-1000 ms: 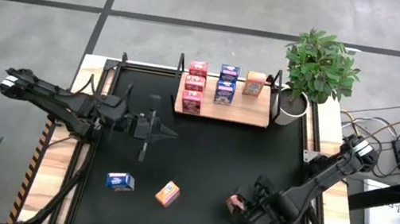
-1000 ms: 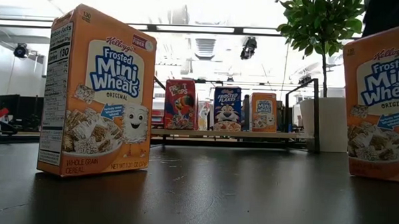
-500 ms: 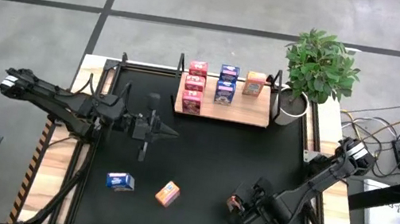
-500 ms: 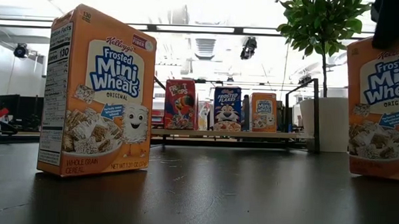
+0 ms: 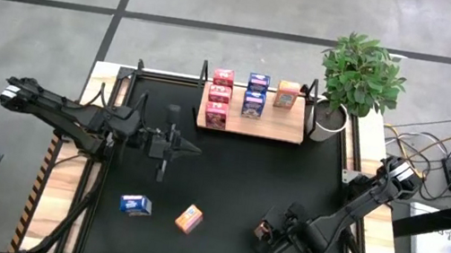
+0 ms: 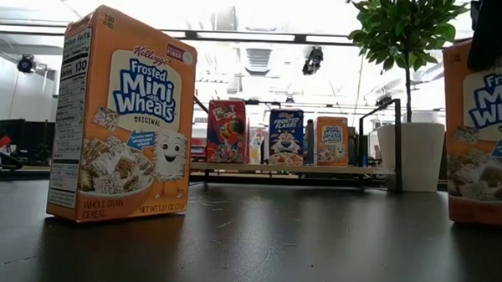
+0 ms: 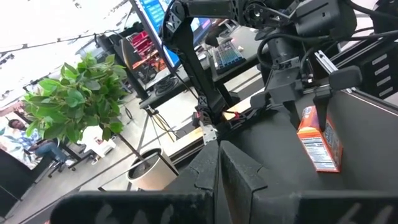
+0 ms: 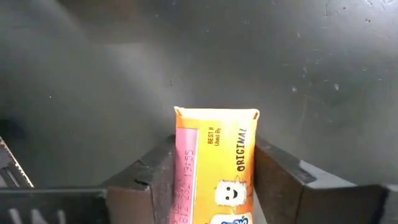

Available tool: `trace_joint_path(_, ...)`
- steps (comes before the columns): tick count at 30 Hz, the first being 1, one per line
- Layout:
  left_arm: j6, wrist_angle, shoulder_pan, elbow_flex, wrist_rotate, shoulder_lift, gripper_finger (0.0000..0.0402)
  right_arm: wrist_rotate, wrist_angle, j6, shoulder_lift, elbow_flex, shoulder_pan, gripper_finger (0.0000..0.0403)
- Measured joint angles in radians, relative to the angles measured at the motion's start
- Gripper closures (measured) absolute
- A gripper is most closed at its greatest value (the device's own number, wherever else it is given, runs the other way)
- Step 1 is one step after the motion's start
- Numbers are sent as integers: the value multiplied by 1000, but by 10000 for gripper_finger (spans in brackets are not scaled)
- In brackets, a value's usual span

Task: Stack cereal on shelf
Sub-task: Put the right orange cereal box aligned with the other orange cereal box on the shelf

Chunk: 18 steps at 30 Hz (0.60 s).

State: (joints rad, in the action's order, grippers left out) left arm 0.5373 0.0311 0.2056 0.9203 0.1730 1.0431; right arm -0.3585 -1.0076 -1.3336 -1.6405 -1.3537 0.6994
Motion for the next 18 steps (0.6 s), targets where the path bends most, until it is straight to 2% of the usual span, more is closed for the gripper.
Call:
trace_joint_path(9,-92,-3,0,-4,-14,0,402,-7,-1,80,29,0,-34,254)
trace_joint_path(18,-255,0,9,-24,-70,0,401,-8,-5,394,117,0,-210,254)
